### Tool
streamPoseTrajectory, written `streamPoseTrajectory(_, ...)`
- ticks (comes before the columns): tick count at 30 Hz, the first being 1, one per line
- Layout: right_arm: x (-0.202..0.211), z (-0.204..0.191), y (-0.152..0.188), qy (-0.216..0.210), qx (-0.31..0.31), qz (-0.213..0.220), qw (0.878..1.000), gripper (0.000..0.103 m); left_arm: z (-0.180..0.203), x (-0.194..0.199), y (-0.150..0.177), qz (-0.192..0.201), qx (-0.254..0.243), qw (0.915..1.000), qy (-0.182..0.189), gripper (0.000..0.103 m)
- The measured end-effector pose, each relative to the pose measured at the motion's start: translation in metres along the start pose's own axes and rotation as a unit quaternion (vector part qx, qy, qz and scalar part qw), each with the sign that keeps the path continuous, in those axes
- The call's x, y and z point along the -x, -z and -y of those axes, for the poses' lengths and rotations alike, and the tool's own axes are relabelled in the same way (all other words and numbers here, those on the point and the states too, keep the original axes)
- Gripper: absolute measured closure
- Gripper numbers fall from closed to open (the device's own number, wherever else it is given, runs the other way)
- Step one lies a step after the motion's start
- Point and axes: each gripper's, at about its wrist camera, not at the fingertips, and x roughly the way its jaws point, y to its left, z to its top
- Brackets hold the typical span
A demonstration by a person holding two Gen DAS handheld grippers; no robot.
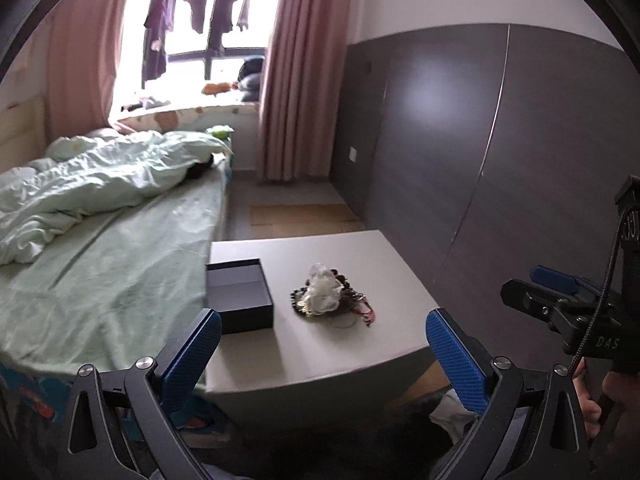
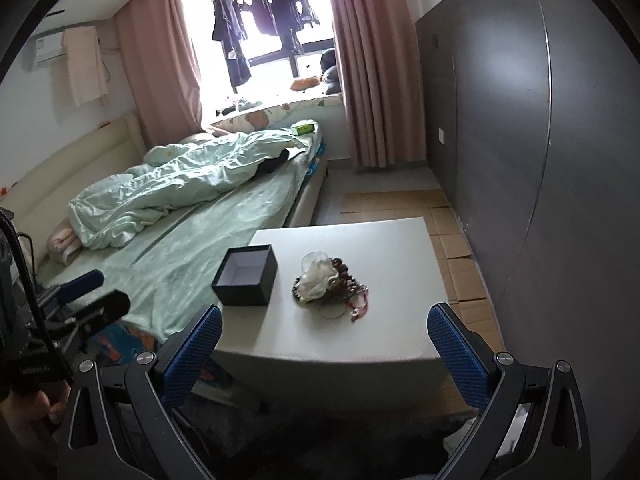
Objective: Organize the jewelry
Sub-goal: 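Move the right tool to the jewelry pile and close on the brown bead bracelet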
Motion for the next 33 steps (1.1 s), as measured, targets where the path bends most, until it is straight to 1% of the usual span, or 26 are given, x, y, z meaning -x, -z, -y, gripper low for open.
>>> streamPoseTrajectory(3, -0.021, 0.004, -0.013, -0.019, 0.0, -0.015, 1.0, 0.0, -0.005, -0.02, -0.008, -0.018, 0.004, 0.9997, 0.012, 0.006)
streamPoseTrajectory(4, -0.027, 0.005, -0.018, -0.019, 0.001, -0.019, 1.0, 0.0, -0.007, -0.029, -0.012, -0.026, 0.004, 0.9995, 0.016, 0.009)
streamPoseTrajectory(6, -0.044, 0.01, -0.028, -0.019, 0.001, -0.027, 0.999, 0.0, -0.009, -0.05, -0.02, -0.041, 0.004, 0.9988, 0.026, 0.011)
streamPoseTrajectory(11, -0.085, 0.026, -0.048, -0.033, -0.016, -0.052, 0.998, 0.001, -0.019, -0.099, -0.034, -0.081, 0.007, 0.9961, 0.035, 0.015)
streamPoseTrajectory(15, -0.118, 0.038, -0.065, -0.032, -0.024, -0.078, 0.996, 0.005, -0.027, -0.133, -0.043, -0.109, 0.007, 0.9932, 0.041, 0.018)
streamPoseTrajectory(17, -0.134, 0.041, -0.071, -0.038, -0.028, -0.093, 0.995, 0.006, -0.031, -0.148, -0.047, -0.121, 0.004, 0.9917, 0.042, 0.021)
streamPoseTrajectory(18, -0.144, 0.044, -0.074, -0.043, -0.032, -0.106, 0.993, 0.007, -0.033, -0.158, -0.049, -0.13, 0.004, 0.9906, 0.043, 0.025)
streamPoseTrajectory(19, -0.153, 0.046, -0.077, -0.047, -0.034, -0.117, 0.991, 0.01, -0.035, -0.167, -0.051, -0.139, 0.003, 0.9892, 0.047, 0.027)
streamPoseTrajectory(21, -0.17, 0.048, -0.08, -0.047, -0.033, -0.134, 0.989, 0.012, -0.037, -0.185, -0.054, -0.156, -0.001, 0.986, 0.057, 0.027)
streamPoseTrajectory(24, -0.192, 0.053, -0.081, -0.047, -0.037, -0.145, 0.988, 0.013, -0.039, -0.215, -0.057, -0.184, -0.008, 0.9809, 0.063, 0.027)
streamPoseTrajectory(25, -0.198, 0.056, -0.08, -0.049, -0.04, -0.147, 0.987, 0.014, -0.04, -0.225, -0.057, -0.194, -0.009, 0.9784, 0.07, 0.027)
streamPoseTrajectory(26, -0.205, 0.059, -0.078, -0.054, -0.048, -0.149, 0.986, 0.017, -0.041, -0.236, -0.057, -0.205, -0.009, 0.9755, 0.079, 0.028)
streamPoseTrajectory(27, -0.212, 0.062, -0.075, -0.06, -0.055, -0.15, 0.985, 0.019, -0.042, -0.245, -0.057, -0.214, -0.011, 0.9735, 0.08, 0.03)
streamPoseTrajectory(29, -0.231, 0.07, -0.067, -0.078, -0.073, -0.165, 0.98, 0.031, -0.043, -0.266, -0.056, -0.233, -0.023, 0.9694, 0.075, 0.033)
streamPoseTrajectory(31, -0.249, 0.078, -0.058, -0.093, -0.098, -0.185, 0.973, 0.037, -0.045, -0.282, -0.054, -0.25, -0.025, 0.9647, 0.08, 0.036)
streamPoseTrajectory(33, -0.265, 0.084, -0.048, -0.094, -0.121, -0.202, 0.967, 0.038, -0.046, -0.294, -0.05, -0.262, -0.029, 0.961, 0.085, 0.039)
